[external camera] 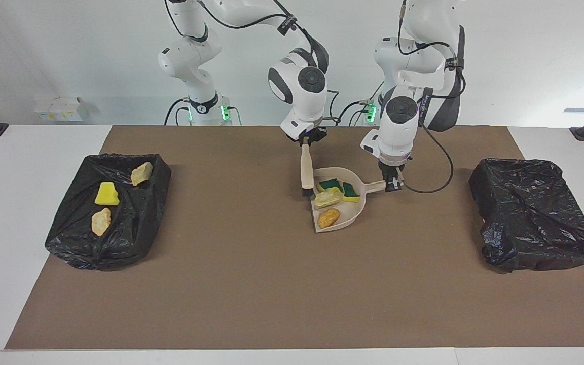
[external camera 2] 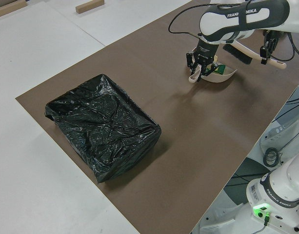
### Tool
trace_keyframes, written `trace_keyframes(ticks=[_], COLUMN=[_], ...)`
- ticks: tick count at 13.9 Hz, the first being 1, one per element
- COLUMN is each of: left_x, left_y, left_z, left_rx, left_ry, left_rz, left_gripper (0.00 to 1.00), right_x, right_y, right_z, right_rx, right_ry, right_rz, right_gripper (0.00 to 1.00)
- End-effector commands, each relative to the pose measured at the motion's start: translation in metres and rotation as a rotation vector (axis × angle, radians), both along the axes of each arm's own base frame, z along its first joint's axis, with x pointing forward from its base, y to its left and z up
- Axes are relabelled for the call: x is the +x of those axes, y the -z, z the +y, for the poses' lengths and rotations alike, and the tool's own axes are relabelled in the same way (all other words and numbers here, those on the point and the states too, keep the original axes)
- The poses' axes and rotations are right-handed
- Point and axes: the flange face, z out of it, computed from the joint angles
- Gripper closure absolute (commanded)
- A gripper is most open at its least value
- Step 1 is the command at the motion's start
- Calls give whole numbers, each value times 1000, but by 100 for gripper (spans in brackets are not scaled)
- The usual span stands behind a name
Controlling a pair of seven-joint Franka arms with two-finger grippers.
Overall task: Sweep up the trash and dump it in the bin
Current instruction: 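Carry the loaded dustpan to the black bag near the left gripper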
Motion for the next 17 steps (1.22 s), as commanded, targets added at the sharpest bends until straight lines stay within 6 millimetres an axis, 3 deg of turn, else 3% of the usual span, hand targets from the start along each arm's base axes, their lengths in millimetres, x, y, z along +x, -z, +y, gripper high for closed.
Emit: trace_keyframes(ticks=[1, 6, 7, 9, 10, 15, 17], left_x=[13, 53, 60, 78, 83, 102, 111], left_y=[-1, -7, -8, -20, -30, -64, -89], left_z=[23, 64, 72, 92, 95, 146, 167], left_rx=[3, -13, -15, -21, -22, -27, -19], left_ry=[32, 118, 139, 186, 218, 209, 211], left_rz=[-12, -12, -9, -25, -36, -80, -84], left_gripper=[100, 100, 100, 100, 100, 100, 100], right_x=[-8, -39, -46, -66, -67, -81, -83], right_y=[-2, 17, 19, 45, 54, 58, 68], right_z=[-4, 19, 29, 63, 69, 66, 62], right_rx=[-13, -29, -18, 6, 10, -27, -36], right_ry=[-15, -63, -64, -50, -51, -69, -66], right_rz=[-6, -1, -21, -75, -83, -47, -43], right_gripper=[100, 100, 100, 100, 100, 100, 100])
